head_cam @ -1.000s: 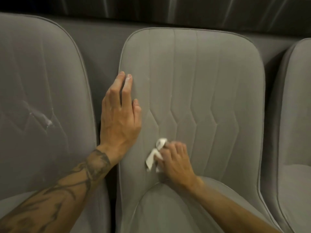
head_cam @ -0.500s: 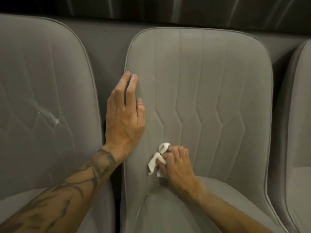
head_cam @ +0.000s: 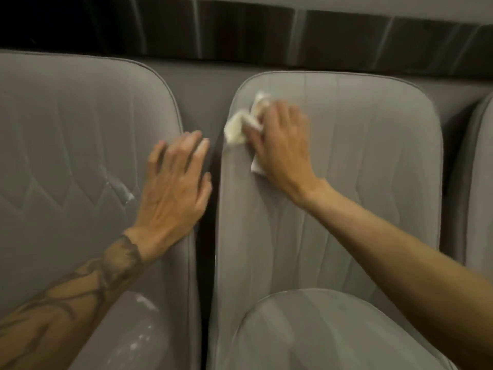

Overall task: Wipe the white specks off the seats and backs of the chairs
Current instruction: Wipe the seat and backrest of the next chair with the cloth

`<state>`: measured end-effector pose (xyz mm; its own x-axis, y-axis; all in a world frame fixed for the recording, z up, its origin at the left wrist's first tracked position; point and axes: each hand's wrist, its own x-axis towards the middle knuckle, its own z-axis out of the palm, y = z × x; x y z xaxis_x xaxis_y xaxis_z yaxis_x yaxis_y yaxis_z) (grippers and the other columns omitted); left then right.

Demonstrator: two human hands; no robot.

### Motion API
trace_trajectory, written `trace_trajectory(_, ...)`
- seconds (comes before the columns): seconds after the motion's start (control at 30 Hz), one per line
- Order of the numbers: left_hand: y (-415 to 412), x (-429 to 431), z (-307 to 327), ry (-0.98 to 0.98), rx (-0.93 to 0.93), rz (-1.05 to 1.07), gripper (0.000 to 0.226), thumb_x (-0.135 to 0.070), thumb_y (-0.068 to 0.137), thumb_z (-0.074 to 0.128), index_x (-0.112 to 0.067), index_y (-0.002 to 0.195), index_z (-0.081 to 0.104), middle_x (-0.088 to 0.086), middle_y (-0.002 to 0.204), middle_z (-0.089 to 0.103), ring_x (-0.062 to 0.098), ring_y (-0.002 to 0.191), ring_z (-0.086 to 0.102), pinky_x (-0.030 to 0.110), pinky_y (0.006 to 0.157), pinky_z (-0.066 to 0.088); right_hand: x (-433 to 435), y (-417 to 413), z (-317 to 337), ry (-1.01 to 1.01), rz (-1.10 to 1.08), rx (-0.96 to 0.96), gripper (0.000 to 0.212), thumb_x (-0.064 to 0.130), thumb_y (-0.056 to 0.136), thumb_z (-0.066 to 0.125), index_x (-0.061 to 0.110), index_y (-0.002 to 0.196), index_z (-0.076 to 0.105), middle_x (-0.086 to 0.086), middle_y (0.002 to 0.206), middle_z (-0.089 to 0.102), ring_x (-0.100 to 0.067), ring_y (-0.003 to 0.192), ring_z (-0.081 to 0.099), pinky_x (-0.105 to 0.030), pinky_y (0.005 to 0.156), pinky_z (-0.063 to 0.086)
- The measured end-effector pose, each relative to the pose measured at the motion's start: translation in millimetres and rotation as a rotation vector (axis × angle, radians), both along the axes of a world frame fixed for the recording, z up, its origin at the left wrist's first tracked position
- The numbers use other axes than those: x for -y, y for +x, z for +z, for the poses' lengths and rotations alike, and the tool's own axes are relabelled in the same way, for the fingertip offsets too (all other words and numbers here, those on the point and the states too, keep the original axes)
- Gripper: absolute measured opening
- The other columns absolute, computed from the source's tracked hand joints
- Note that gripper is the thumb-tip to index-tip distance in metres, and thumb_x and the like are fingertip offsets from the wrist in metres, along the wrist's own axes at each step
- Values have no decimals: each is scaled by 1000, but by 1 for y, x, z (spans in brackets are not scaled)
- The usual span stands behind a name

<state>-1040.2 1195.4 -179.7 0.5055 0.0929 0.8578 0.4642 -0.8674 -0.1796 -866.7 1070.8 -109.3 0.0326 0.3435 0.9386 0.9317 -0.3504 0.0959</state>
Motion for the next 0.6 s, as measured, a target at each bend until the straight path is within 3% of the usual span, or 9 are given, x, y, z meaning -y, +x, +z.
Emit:
trace_trajectory(0.1,-17,-17,-2,42,-45,71,62,-35,104,41,-4,157,35,18,162,31,32,154,27,53,128,14,12,2,7,-148,35,160,35,38,102,52,6,97,63,-19,100,62,-36,87,57,-45,74,43)
trace_trajectory(0.27,-11,-21,-5,11,32,67,63,-33,103,41,-6,159,29,17,163,29,30,157,22,54,128,14,-27,4,61,43,-153,-2,37,45,98,46,12,107,60,-10,109,59,-28,92,53,-32,74,33)
trace_trajectory(0.37,-9,-24,-10,14,60,40,65,-29,103,41,-5,161,25,15,165,28,28,158,21,53,129,13,-17,-26,0,-44,32,58,26,34,97,58,11,109,57,-17,106,60,-34,89,54,-42,74,44)
trace_trajectory(0.47,-9,-24,-10,29,64,30,66,-27,102,41,-4,161,24,15,165,28,27,159,19,52,129,13,13,-43,-55,-230,159,210,24,35,101,60,12,94,58,-14,93,61,-33,79,55,-43,67,43)
trace_trajectory(0.53,-8,-23,-10,26,65,29,66,-26,101,41,-3,161,24,15,165,28,27,159,19,53,129,14,9,-32,-37,-251,125,250,26,35,99,62,10,91,63,-14,91,60,-33,78,56,-43,67,44)
trace_trajectory(0.6,-8,-24,-10,24,61,29,66,-27,101,41,-3,161,24,15,165,28,28,158,20,53,129,14,-8,-21,-1,-129,28,191,25,35,97,62,10,97,62,-15,96,59,-35,83,56,-45,70,45)
